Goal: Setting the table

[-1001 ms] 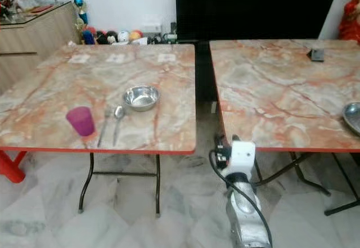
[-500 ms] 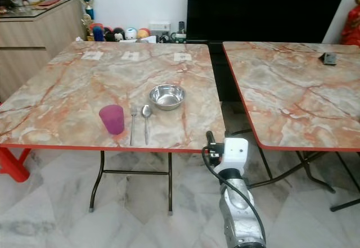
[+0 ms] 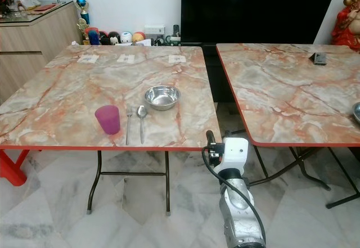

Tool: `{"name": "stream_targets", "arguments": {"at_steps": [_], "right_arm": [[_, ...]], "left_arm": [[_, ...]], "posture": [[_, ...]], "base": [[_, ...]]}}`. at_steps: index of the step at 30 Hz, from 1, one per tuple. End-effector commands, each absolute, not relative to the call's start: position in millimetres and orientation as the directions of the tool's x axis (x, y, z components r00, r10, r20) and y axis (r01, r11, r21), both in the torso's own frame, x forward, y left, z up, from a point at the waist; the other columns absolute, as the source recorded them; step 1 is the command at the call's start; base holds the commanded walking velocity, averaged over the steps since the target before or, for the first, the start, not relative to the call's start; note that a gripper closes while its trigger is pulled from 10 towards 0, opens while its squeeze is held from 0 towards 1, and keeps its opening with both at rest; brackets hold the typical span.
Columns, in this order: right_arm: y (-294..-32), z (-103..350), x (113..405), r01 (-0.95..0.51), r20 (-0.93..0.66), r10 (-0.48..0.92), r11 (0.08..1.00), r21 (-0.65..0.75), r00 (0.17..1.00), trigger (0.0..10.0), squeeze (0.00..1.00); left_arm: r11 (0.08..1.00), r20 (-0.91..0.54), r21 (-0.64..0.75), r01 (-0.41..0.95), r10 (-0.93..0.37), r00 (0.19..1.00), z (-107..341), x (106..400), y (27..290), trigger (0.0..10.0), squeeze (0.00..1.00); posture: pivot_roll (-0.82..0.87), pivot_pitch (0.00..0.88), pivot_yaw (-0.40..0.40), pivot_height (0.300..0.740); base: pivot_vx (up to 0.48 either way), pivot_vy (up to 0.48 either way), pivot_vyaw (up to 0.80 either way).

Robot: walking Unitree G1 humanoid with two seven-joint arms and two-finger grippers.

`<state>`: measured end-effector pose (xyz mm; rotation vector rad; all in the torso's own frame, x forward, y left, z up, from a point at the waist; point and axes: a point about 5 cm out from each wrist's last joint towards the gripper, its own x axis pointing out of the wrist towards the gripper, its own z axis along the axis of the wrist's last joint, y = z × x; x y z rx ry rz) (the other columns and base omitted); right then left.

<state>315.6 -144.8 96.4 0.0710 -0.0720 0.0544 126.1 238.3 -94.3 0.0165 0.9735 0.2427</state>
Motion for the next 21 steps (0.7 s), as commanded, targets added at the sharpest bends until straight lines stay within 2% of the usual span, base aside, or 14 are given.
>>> {"name": "stream_targets", "arguments": {"at_steps": [1, 15, 21], "right_arm": [[-141.3, 101.0, 316.7, -0.071, 0.090, 0.065, 0.995, 0.068, 0.994, 10.0, 0.00], [-137.2, 100.6, 318.1, -0.095, 0.087, 0.089, 0.993, 0.066, 0.992, 10.0, 0.00], [-135.1, 99.9, 317.2, -0.100, 0.083, 0.094, 0.992, 0.074, 0.992, 10.0, 0.00]], "left_arm": [[0.974, -0.834, 0.125, -0.190, 0.207, 0.512, -97.2, 118.4, 238.1, 10.0, 0.00], [0.971, -0.833, 0.125, -0.202, 0.213, 0.510, -96.9, 118.5, 239.3, 10.0, 0.00], [0.972, -0.834, 0.125, -0.201, 0.212, 0.509, -96.9, 118.4, 239.6, 10.0, 0.00]], "posture": [[0.02, 0.035, 0.002, 0.740], [0.03, 0.047, 0.003, 0.740], [0.03, 0.048, 0.003, 0.740]], "base": [[0.000, 0.000, 0.80], [0.000, 0.000, 0.03], [0.000, 0.000, 0.73]]}}
